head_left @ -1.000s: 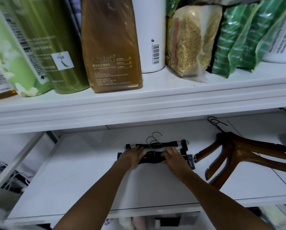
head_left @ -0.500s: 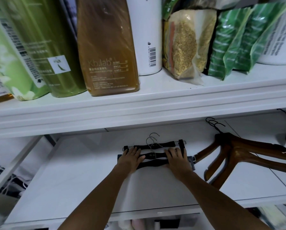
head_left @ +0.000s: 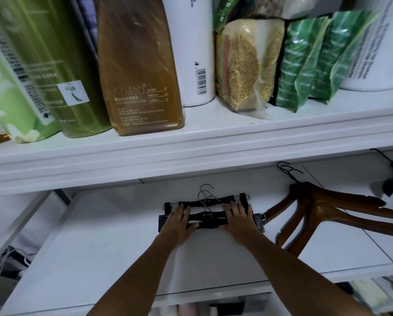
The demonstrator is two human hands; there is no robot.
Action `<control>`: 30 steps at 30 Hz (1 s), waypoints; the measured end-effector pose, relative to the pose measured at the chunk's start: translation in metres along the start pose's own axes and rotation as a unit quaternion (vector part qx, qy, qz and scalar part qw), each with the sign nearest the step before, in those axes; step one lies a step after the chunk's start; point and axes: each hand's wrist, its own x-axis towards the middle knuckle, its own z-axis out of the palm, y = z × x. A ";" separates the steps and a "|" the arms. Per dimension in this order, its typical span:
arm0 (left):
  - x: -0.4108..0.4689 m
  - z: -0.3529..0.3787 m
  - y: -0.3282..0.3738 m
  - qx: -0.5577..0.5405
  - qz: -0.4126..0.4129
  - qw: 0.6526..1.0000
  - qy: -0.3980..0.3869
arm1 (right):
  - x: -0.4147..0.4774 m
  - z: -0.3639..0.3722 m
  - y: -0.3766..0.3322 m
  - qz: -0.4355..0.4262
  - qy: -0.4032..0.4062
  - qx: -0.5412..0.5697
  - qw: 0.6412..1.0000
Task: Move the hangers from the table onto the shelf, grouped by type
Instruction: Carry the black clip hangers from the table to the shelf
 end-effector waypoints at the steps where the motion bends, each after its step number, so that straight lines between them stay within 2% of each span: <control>1: 0.000 0.001 0.000 -0.001 0.007 1.000 0.004 | 0.001 0.000 -0.001 0.003 0.000 0.004 1.000; 9: 0.006 -0.001 0.000 0.019 0.005 1.000 0.016 | -0.002 -0.010 -0.013 0.061 0.008 0.009 0.998; 15: -0.002 -0.006 0.005 0.027 0.020 0.999 0.040 | -0.014 -0.022 -0.008 0.029 0.030 0.021 0.999; 19: -0.010 -0.032 0.018 0.039 0.016 0.998 0.053 | -0.031 -0.047 0.007 0.030 0.076 0.034 0.996; 20: -0.010 -0.039 0.024 0.036 0.032 0.995 0.089 | -0.037 -0.055 0.014 0.033 0.084 0.043 0.995; 21: -0.005 -0.048 0.031 0.048 0.043 0.993 0.099 | -0.043 -0.062 0.021 0.035 0.090 0.049 0.994; 22: -0.007 -0.060 0.040 0.055 0.047 0.995 0.072 | -0.048 -0.069 0.028 0.037 0.097 0.054 0.993; 23: -0.004 -0.064 0.048 0.068 0.063 0.989 0.112 | -0.054 -0.077 0.038 0.043 0.107 0.055 0.992; 24: -0.006 -0.073 0.062 0.060 0.073 0.989 0.113 | -0.061 -0.084 0.047 0.050 0.114 0.056 0.991; 30: -0.007 -0.114 0.181 0.044 0.192 0.971 0.139 | -0.117 -0.125 0.118 0.142 0.125 0.078 0.979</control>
